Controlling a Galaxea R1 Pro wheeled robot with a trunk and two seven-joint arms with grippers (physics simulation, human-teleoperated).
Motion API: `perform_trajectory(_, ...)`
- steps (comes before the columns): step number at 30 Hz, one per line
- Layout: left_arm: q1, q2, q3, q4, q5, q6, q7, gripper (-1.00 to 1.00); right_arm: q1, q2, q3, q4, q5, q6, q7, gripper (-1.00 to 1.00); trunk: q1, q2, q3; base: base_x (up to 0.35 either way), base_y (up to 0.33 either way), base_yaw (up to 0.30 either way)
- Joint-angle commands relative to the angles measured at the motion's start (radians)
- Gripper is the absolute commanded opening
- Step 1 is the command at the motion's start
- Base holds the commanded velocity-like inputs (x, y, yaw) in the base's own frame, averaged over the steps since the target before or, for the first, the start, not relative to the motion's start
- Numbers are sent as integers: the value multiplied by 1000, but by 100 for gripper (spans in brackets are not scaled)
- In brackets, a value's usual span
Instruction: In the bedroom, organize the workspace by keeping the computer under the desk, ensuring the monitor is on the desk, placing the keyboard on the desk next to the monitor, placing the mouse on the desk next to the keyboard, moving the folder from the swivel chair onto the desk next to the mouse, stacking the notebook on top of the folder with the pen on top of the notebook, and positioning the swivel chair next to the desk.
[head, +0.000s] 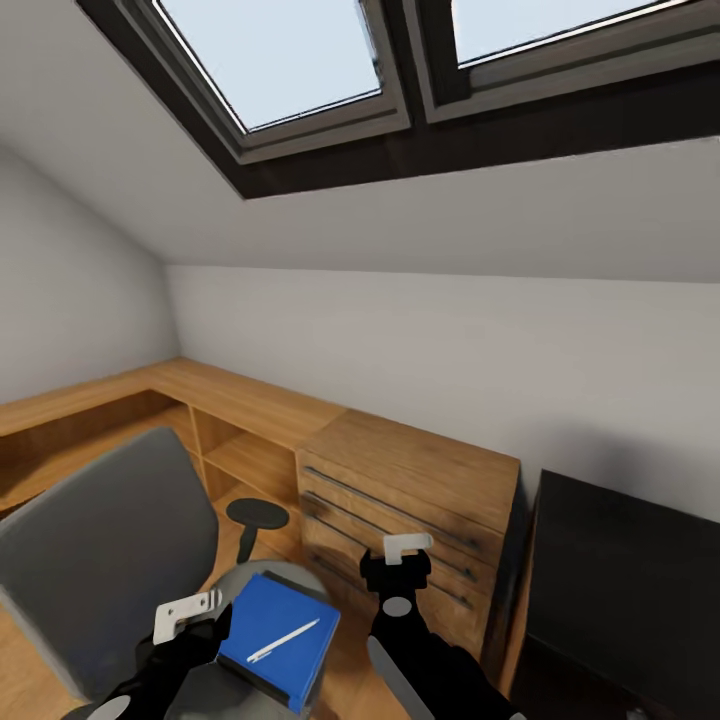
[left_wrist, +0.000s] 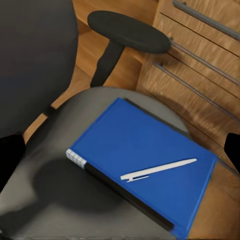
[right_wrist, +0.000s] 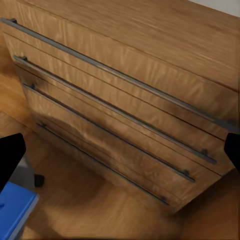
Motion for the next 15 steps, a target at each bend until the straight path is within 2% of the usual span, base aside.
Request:
perform_trajectory(1, 0, 0, -1, -2, 11, 4, 8, 100, -1, -1, 3, -1, -5, 6, -7, 100, 0, -1, -1, -131, -288, 222)
perform_trajectory(11, 0, 0, 0, -2, 11, 4, 8, 100, -1, -1, 6, -1, -5, 6, -7, 100, 0, -1, -1, -119, -296, 258)
perform_trajectory(15, 0, 0, -1, -2, 11, 4, 8, 100, -1, -1, 7, 0, -5, 6, -6, 100, 0, -1, -1, -34, -157, 274)
